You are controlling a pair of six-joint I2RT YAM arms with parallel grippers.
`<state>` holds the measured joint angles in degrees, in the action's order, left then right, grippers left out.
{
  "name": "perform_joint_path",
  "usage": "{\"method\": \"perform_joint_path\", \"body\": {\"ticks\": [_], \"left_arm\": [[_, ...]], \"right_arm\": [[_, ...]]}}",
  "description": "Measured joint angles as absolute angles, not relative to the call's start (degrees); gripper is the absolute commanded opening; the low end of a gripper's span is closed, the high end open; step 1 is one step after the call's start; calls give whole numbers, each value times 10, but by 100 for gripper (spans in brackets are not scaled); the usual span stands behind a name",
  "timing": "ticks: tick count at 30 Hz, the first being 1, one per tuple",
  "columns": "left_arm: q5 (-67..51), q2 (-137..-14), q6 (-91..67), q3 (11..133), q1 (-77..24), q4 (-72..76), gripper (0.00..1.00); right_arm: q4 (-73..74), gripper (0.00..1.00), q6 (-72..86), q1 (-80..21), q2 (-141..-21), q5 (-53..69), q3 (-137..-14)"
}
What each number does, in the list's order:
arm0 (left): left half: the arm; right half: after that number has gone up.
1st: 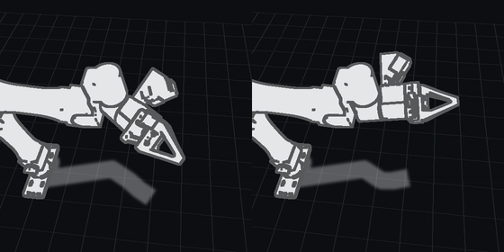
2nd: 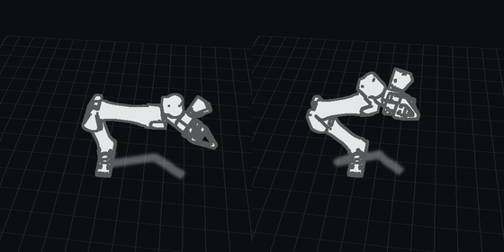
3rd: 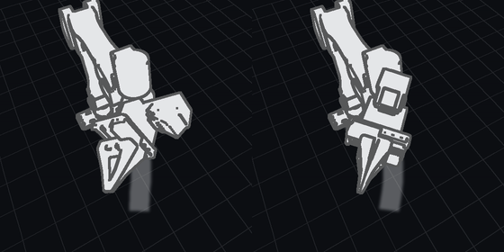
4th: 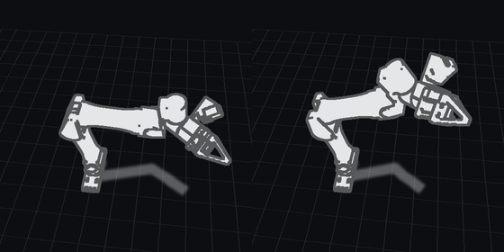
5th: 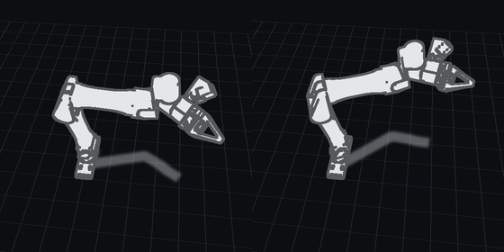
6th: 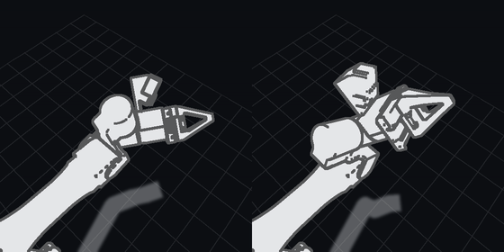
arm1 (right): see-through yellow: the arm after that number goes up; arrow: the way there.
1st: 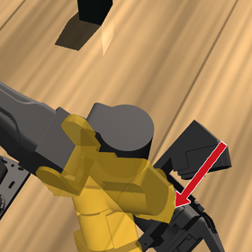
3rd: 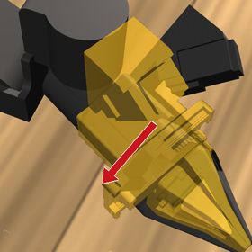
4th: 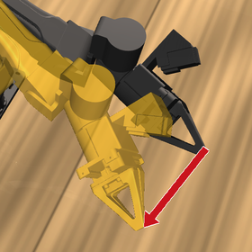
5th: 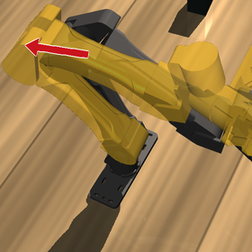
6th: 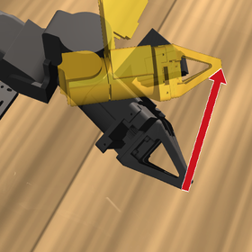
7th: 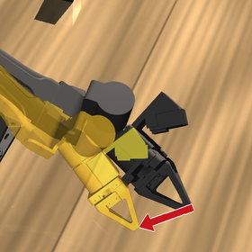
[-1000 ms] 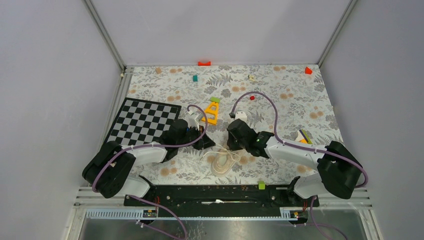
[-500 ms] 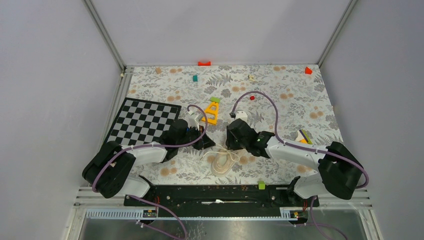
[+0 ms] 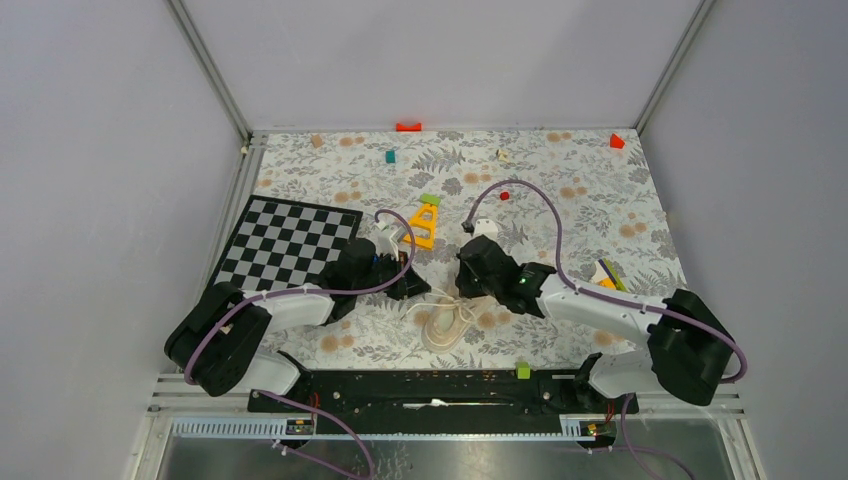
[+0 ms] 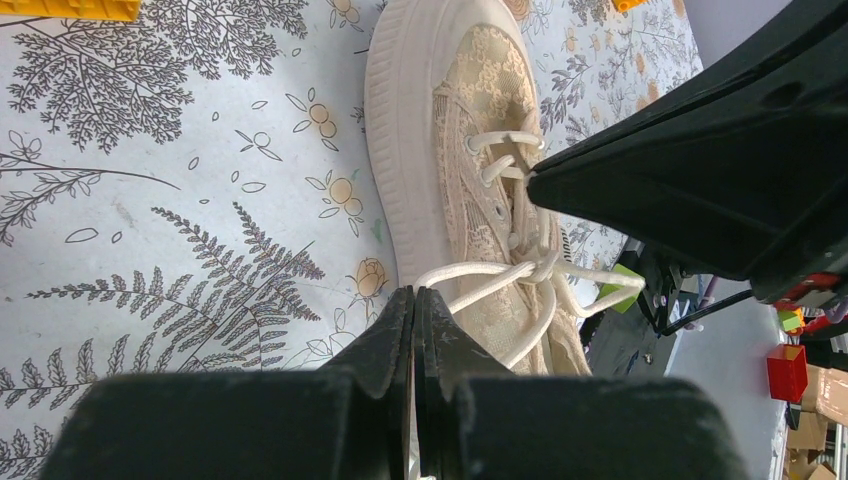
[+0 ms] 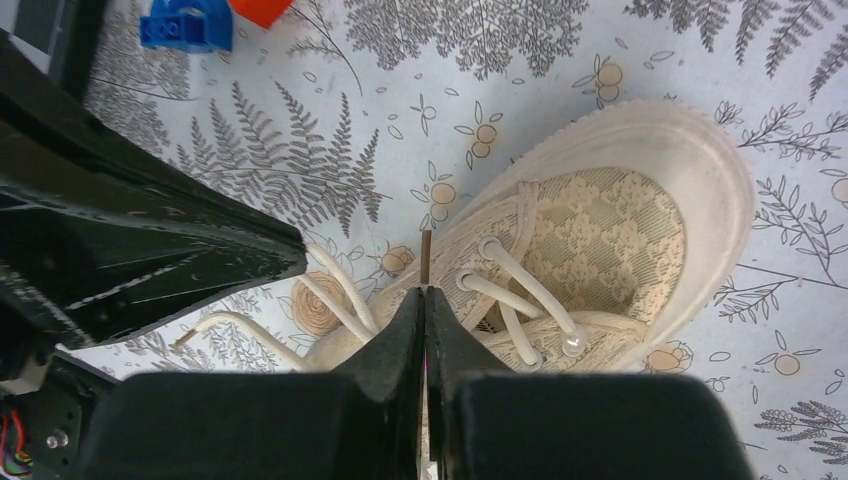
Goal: Tie the shoes
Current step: Tie the shoelace on the shoe.
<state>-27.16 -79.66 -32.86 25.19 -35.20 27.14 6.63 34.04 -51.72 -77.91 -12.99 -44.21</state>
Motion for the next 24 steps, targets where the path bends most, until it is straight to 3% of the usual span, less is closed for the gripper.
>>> {"method": "perform_joint_path", "body": {"ticks": [24], "left_arm": [[-273,-796,-329,251,-352,271,0]], "right_arm": [[56,0,308,-483,-832,-140,-496]]}}
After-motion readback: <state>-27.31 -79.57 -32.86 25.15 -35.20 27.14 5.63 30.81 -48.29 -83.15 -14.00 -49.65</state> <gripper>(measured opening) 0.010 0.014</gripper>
